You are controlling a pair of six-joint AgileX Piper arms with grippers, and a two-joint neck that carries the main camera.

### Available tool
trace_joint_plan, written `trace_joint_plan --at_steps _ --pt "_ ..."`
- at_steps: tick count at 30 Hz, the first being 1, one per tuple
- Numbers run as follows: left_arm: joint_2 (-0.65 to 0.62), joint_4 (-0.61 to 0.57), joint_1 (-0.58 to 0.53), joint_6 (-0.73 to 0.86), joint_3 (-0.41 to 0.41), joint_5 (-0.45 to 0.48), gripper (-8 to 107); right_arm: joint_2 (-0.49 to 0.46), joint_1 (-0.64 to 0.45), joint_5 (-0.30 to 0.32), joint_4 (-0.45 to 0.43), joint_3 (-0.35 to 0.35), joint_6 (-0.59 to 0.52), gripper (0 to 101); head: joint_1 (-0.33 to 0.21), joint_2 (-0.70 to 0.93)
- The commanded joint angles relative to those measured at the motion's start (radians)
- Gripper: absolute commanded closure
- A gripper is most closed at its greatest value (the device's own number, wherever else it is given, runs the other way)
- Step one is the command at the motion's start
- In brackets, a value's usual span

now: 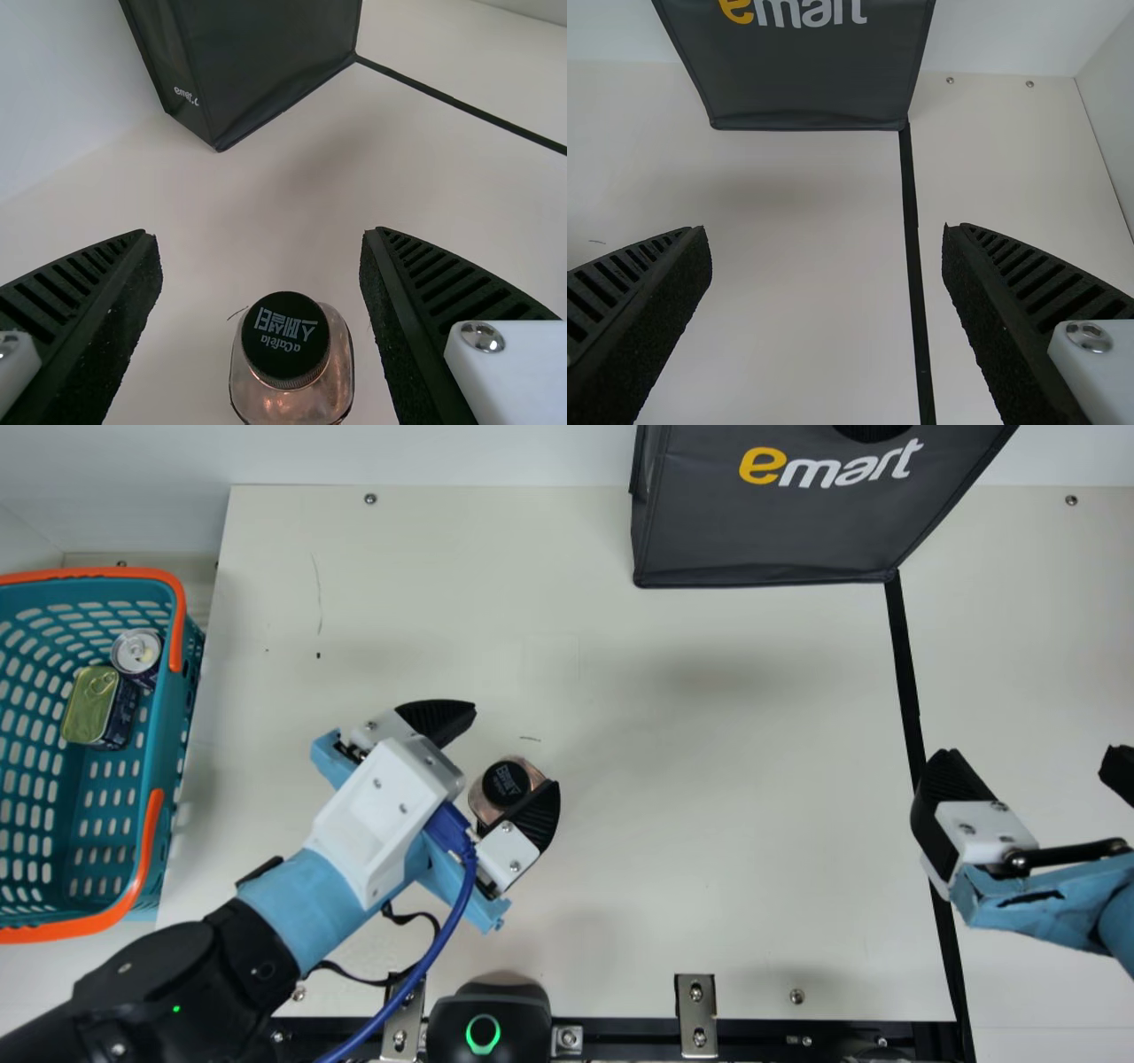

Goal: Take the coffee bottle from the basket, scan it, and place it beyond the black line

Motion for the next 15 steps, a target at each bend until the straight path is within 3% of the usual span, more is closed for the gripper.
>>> trace_joint_plan --at_steps 1,15 --pt "0.005 0.015 -0.004 -0.023 -0.003 0.004 9 0.000 0.000 0.000 0.000 0.000 0.000 10 -0.027 0.002" --pt "0.058 0.171 -0.075 -0.268 -0.014 0.074 9 0.000 0.000 0.000 0.000 0.000 0.000 10 -0.027 0.002"
